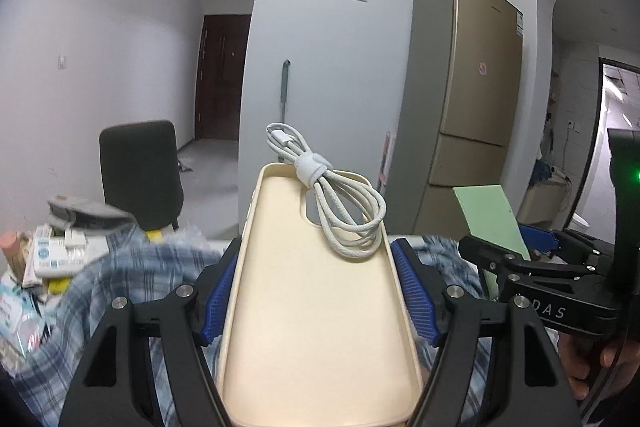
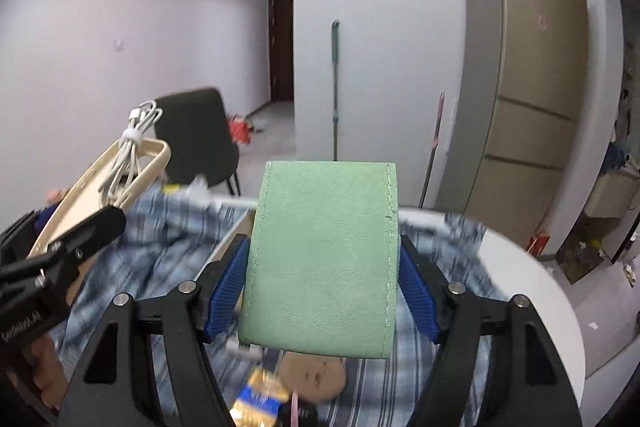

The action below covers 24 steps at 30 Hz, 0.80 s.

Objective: Organize soft objects
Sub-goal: 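Carry the phone case with the left gripper while the right gripper carries the green pad over the box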

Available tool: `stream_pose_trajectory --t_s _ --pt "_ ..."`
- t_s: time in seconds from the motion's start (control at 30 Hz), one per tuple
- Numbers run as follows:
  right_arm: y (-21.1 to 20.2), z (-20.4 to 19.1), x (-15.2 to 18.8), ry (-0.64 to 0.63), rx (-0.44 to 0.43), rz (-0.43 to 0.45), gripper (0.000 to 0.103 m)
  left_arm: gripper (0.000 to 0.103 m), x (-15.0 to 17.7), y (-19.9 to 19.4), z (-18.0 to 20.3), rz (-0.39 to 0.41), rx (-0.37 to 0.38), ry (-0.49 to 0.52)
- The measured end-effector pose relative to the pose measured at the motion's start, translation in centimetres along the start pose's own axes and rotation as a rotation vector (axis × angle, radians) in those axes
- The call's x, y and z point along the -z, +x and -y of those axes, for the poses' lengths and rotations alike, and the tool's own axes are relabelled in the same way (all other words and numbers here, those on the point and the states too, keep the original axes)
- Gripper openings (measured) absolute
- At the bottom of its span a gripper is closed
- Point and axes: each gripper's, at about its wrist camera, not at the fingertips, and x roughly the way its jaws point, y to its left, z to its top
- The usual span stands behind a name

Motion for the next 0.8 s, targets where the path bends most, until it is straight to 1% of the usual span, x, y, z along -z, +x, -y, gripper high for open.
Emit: stream_pose_trajectory --t_s 0.07,0.17,0.27,0.33,0.43,0.5,0.6,0.73,0.8 --pt "1.1 0.3 -1.4 0.014 0.000 0.010 0.070 0.074 -1.5 1.0 0.3 0.011 -0.011 0.005" --pt "3.2 0.9 -2.4 0.051 0.006 0.005 0.070 0.074 -3.4 3.3 1.0 -0.024 -0.017 0.019" --pt "5.2 1.7 -2.2 0.090 0.000 -0.015 0.070 0.074 -4.5 5.9 1.4 -0.067 -0.009 0.022" --pt "6.9 2.2 -1.6 0.095 0.008 -0.046 0.070 0.074 -4.7 7.4 1.6 -0.082 -0.006 0.024" --pt "9.1 2.9 -0.5 0.099 0.021 -0.103 0.070 0.074 -4.4 9.2 1.2 -0.101 -0.008 0.009" --pt "10.4 3.0 0.2 0.111 0.004 -0.135 0.070 0.074 -4.0 10.6 0.9 -0.123 -0.016 0.011" --pt "12.3 2.7 1.1 0.091 0.025 -0.160 0.070 0.074 -3.0 12.5 0.4 -0.156 -0.031 0.027" --pt "15.3 2.1 3.3 0.079 0.012 -0.245 0.070 0.074 -1.2 15.7 -0.6 -0.227 -0.016 0.015" --pt "16.7 2.1 4.4 0.078 0.009 -0.281 0.070 0.074 -0.1 17.3 -0.8 -0.260 -0.030 0.030"
